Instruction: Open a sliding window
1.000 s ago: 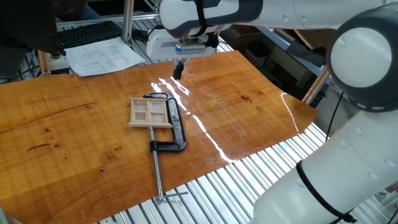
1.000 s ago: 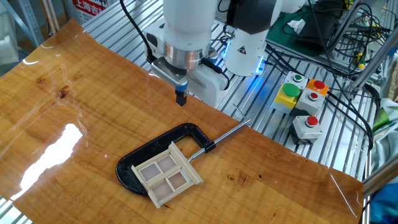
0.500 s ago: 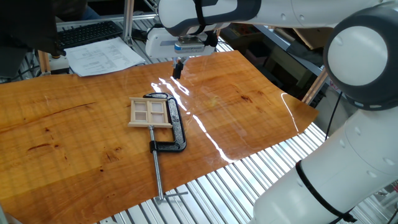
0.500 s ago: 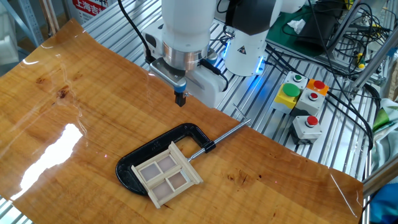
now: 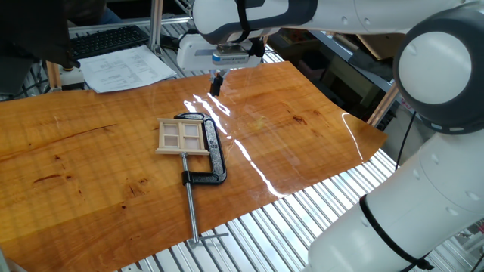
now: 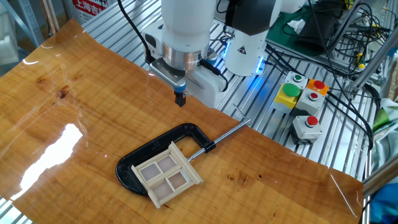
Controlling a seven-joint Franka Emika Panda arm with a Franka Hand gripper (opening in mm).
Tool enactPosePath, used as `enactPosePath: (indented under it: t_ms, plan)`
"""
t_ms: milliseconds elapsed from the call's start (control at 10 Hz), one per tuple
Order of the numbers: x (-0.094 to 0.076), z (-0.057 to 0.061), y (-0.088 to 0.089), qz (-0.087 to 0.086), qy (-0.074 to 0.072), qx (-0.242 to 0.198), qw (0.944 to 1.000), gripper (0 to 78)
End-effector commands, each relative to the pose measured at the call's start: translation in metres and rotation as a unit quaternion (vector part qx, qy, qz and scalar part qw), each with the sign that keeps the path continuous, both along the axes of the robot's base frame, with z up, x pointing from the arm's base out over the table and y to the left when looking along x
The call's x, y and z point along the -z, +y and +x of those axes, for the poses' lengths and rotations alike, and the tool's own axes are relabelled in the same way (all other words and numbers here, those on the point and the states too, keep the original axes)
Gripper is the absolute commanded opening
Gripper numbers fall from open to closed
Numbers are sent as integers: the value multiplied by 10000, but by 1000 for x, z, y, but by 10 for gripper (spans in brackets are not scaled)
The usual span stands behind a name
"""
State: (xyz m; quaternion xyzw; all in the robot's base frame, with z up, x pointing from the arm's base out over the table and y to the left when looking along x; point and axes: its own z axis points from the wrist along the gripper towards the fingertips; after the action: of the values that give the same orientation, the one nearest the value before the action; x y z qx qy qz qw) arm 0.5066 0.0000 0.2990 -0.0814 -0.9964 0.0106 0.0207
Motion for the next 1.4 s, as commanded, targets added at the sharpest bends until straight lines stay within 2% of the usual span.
enactPosePath:
  t_ms: [100,200,300,400,500,600,700,800,900,1000,1100,1300,1400]
  plan:
    - [-1,1,0,156,-14,23,9999,0]
    - [-2,0,0,457,-22,81,9989,0]
    - [-6,-1,0,645,-11,119,9978,0]
    - [-6,-1,0,646,-9,119,9978,0]
    - [-15,-5,0,596,40,118,9981,0]
    - [-16,-5,1,307,40,5,9995,0]
    - [-16,-5,1,-278,43,-196,9994,0]
    - [-17,0,1,-365,30,-156,9992,0]
    - [-17,5,1,-279,28,-102,9996,0]
    - [-21,20,-1,-181,45,-32,9998,0]
    - [-22,23,-1,-172,51,-24,9998,0]
    - [-23,45,-5,-90,60,64,9999,0]
    - [-21,50,-6,-84,57,76,9999,0]
